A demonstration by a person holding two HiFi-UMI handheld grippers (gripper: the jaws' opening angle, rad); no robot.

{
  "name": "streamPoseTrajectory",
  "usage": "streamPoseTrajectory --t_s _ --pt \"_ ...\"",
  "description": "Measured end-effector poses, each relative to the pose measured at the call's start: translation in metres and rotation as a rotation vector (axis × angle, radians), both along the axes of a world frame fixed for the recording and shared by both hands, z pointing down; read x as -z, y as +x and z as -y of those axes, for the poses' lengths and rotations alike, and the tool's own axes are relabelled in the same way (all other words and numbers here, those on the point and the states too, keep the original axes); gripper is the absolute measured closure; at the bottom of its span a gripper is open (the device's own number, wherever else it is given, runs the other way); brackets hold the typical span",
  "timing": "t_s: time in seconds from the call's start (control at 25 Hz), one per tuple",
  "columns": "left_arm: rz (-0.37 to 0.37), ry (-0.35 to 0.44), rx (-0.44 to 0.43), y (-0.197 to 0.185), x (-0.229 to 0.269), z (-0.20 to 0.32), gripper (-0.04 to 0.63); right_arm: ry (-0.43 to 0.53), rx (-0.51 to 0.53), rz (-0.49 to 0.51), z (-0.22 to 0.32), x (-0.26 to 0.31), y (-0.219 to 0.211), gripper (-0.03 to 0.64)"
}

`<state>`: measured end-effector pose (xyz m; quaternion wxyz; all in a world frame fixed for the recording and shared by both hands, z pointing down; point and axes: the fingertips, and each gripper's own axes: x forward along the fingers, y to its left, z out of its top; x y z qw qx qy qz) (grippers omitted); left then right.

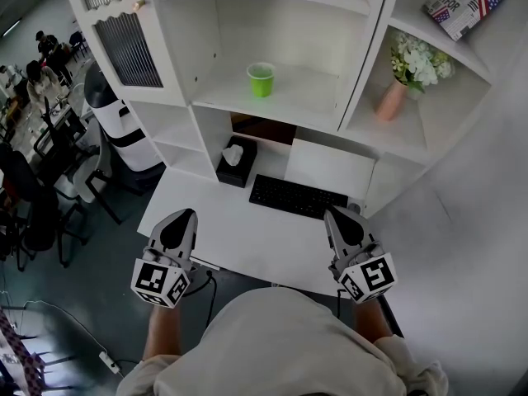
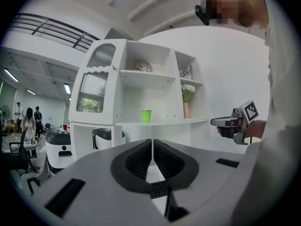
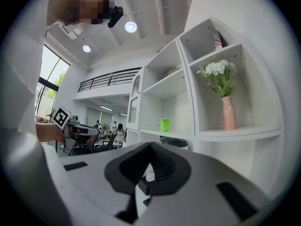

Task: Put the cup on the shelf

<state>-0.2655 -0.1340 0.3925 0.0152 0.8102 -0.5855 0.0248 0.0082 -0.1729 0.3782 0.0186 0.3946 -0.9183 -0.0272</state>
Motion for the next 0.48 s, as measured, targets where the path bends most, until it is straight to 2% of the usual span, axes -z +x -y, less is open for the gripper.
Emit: streamPoseTrajectory --t_s 0.48 --pt "0.002 -0.004 -0.003 -0.0013 -0.0031 0.003 0.58 0.004 0.001 0.001 0.0037 -0.0005 -0.0022 0.614"
